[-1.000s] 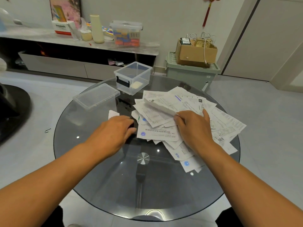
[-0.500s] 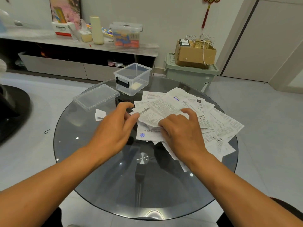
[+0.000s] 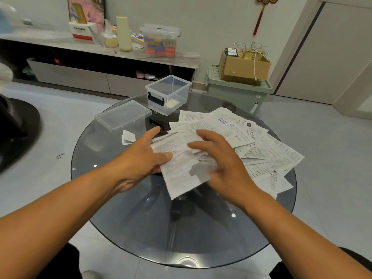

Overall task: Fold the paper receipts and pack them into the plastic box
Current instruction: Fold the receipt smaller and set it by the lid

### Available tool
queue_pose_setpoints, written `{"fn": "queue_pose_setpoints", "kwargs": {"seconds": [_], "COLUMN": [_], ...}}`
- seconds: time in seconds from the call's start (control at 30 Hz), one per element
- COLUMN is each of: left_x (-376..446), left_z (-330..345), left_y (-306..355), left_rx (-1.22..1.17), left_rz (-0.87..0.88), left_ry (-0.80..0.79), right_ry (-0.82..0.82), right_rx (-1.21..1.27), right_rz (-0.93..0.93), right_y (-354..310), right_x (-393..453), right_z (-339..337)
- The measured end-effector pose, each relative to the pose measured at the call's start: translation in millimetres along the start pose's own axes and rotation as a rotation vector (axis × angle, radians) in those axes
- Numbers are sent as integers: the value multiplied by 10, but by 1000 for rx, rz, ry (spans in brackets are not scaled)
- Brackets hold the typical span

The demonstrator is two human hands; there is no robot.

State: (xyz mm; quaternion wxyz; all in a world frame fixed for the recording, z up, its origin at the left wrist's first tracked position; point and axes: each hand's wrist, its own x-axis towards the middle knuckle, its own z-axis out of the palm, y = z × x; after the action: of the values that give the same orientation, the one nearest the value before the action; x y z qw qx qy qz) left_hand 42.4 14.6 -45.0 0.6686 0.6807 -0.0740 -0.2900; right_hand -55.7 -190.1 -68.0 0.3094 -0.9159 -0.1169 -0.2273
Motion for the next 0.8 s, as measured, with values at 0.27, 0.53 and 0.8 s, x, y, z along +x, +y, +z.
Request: {"fn": "queue_pose_setpoints", "kwargs": {"seconds": [0.27,0.53,0.8], "left_x": [-76,-90,-78], "left_z": [52,73,139], "left_y": [-32,43,-56], "left_rx": [182,-103,83], "left_rz": [41,140,251], "left_ry": [-249,-281,-148], "right_ry": [-86,-80,-38], "right_rx": [531,608,704], "right_rz": [414,599,631], "right_y": [-88,-139,-161], "right_x": [8,39,69], "right_z": [-18,-112,-68]}}
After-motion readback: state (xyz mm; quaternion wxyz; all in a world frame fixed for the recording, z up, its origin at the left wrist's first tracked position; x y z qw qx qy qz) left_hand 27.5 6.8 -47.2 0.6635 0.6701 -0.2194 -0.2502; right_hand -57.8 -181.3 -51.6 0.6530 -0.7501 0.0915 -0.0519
